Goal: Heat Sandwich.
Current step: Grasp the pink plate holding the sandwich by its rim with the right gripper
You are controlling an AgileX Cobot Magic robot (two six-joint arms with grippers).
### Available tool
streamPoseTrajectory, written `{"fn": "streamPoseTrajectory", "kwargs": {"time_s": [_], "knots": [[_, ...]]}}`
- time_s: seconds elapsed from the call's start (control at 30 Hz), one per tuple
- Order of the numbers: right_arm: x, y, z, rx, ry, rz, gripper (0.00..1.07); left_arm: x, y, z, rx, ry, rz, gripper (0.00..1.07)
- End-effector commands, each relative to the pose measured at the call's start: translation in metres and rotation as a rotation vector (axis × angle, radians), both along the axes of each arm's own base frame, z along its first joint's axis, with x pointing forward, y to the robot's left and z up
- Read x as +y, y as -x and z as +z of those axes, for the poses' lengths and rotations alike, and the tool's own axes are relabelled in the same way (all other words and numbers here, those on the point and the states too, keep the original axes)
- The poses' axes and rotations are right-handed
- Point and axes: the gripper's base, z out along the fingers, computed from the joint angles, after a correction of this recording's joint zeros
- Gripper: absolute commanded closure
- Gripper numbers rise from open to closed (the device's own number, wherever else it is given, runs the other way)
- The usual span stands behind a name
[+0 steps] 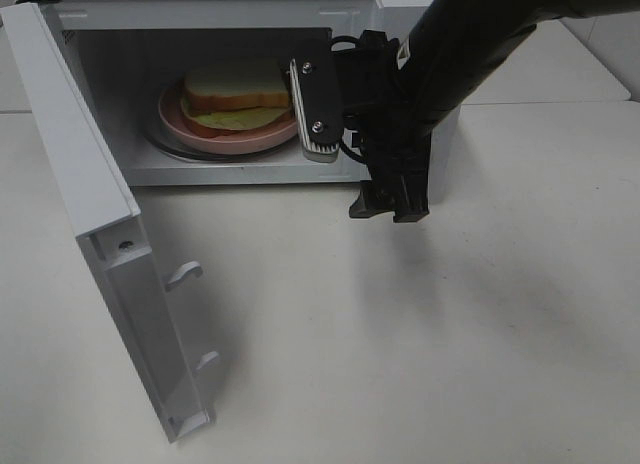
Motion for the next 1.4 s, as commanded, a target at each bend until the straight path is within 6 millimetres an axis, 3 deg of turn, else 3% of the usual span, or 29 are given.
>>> {"fn": "streamPoseTrajectory", "kwargs": {"time_s": [0.03,0.23,0.77,1.4], "knots": [[0.013,-0.011,0.0,-0.019,0.006,0.034,0.18,0.0,0.003,0.0,-0.026,-0.005,-0.004,0.1],[0.034,-0.021,-0.002,-0.051,0.013,0.079,0.18,0.0,0.003,0.0,-0.026,-0.005,-0.004,0.1],[0.077,-0.071,-0.026,-0.112,-0.007,0.098,0.21,0.0,0.003,0.0,-0.026,-0.005,-0.004,0.1],[0.105,-0.111,-0.066,-0.114,0.013,0.08,0.22,0.0,0.003,0.0,-0.026,-0.005,-0.004,0.1]]}}
